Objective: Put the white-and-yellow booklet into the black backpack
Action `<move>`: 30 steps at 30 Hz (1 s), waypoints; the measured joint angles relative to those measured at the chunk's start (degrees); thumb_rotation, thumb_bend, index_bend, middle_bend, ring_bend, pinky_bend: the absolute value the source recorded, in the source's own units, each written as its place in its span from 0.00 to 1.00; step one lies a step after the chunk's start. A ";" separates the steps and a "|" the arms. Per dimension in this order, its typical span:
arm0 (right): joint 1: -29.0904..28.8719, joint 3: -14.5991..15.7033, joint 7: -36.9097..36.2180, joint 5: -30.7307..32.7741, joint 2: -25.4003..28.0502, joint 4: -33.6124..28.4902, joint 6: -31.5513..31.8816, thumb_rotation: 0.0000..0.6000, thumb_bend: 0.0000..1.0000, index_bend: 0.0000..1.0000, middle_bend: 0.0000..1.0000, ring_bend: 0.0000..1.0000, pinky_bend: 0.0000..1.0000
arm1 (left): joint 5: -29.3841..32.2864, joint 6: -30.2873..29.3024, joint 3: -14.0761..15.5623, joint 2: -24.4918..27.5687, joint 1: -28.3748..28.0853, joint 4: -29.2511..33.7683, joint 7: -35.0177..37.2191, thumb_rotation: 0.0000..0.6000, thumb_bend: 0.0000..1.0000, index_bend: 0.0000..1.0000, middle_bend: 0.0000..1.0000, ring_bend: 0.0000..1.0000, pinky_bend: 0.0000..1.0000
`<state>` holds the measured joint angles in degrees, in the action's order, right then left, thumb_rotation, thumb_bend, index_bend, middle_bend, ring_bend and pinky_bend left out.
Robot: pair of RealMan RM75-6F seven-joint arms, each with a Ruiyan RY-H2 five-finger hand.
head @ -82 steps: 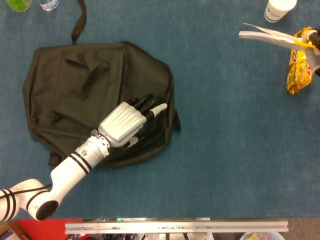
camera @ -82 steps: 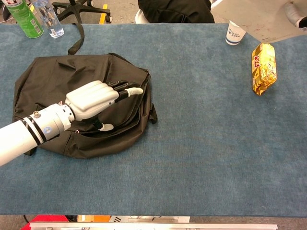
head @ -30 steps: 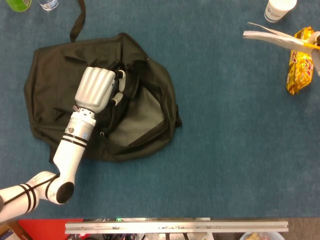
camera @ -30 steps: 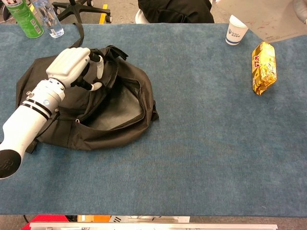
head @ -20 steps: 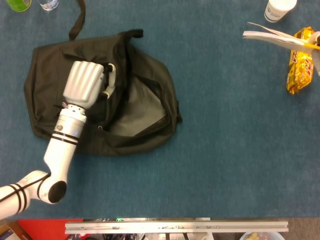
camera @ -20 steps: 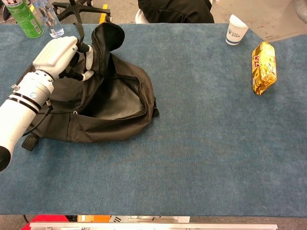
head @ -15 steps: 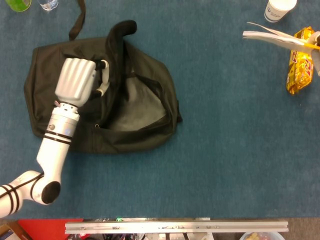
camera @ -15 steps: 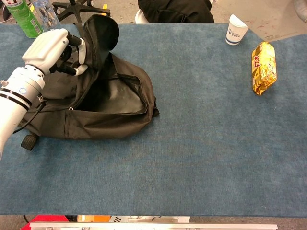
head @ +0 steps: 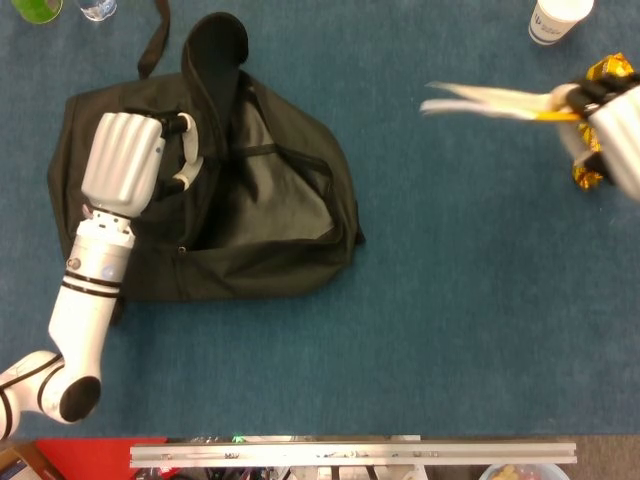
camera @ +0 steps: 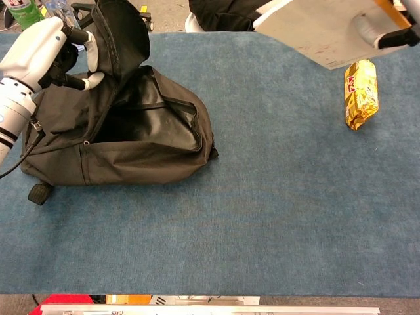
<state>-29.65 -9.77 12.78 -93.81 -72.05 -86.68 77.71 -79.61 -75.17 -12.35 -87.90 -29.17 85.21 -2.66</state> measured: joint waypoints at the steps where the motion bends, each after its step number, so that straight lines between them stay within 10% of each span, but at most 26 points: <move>1: -0.61 0.03 0.39 -0.30 -0.46 -0.07 -0.65 1.00 0.44 0.89 0.71 0.69 0.82 | -0.40 -0.44 0.17 0.38 0.26 0.67 0.13 1.00 0.41 0.72 0.82 0.88 1.00; 30: -20.86 -1.13 16.89 -7.27 -19.93 10.12 -16.57 1.00 0.44 0.89 0.71 0.69 0.82 | -4.07 -3.21 1.30 5.01 1.99 5.25 2.15 1.00 0.41 0.72 0.82 0.87 1.00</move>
<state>-50.51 -10.90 29.67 -101.08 -91.98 -76.56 61.13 -83.68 -78.38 -11.05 -82.89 -27.18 90.46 -0.51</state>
